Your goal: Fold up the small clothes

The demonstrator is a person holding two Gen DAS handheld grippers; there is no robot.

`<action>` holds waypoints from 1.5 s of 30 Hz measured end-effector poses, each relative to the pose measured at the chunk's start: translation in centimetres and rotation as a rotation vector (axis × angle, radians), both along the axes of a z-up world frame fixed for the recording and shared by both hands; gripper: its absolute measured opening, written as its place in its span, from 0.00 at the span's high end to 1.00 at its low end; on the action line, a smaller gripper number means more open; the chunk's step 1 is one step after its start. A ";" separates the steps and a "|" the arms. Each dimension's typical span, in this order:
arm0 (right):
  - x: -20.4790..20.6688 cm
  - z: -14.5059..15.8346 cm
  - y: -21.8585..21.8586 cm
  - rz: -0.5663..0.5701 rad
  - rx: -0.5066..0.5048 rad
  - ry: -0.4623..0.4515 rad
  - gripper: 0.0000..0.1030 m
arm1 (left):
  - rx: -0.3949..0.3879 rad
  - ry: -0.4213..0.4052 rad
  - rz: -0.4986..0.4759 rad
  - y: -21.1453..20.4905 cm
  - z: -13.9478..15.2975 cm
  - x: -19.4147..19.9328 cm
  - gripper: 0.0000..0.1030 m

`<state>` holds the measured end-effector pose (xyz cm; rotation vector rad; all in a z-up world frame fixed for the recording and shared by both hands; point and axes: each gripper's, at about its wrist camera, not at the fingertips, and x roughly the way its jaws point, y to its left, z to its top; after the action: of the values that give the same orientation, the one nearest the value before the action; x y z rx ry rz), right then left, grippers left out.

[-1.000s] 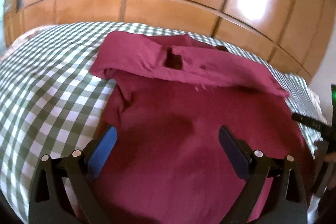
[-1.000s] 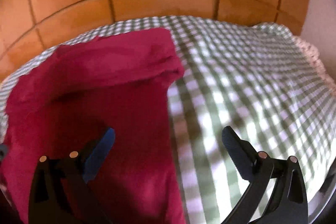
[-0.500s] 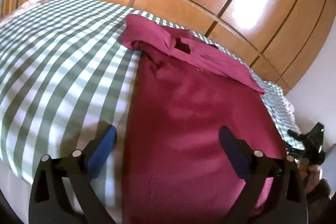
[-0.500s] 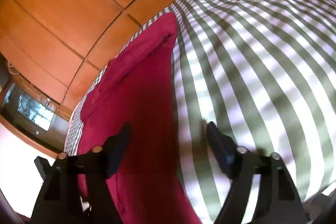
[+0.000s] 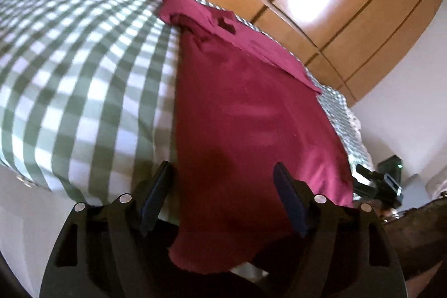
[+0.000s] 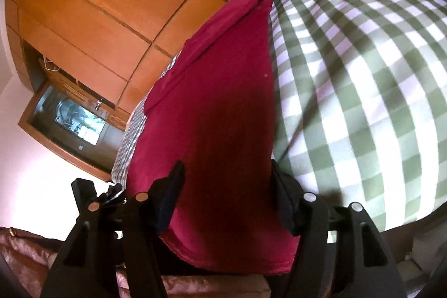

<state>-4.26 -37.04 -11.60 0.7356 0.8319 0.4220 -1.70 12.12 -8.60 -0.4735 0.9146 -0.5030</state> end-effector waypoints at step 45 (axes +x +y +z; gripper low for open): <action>-8.1 11.9 -0.6 0.287 0.578 -0.460 0.86 | -0.444 -0.261 -0.061 3.0 15.4 -8.3 0.95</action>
<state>-12.31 -37.61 0.35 1.0000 0.3711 1.0739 -9.98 15.10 6.80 -0.7633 0.5647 -0.8105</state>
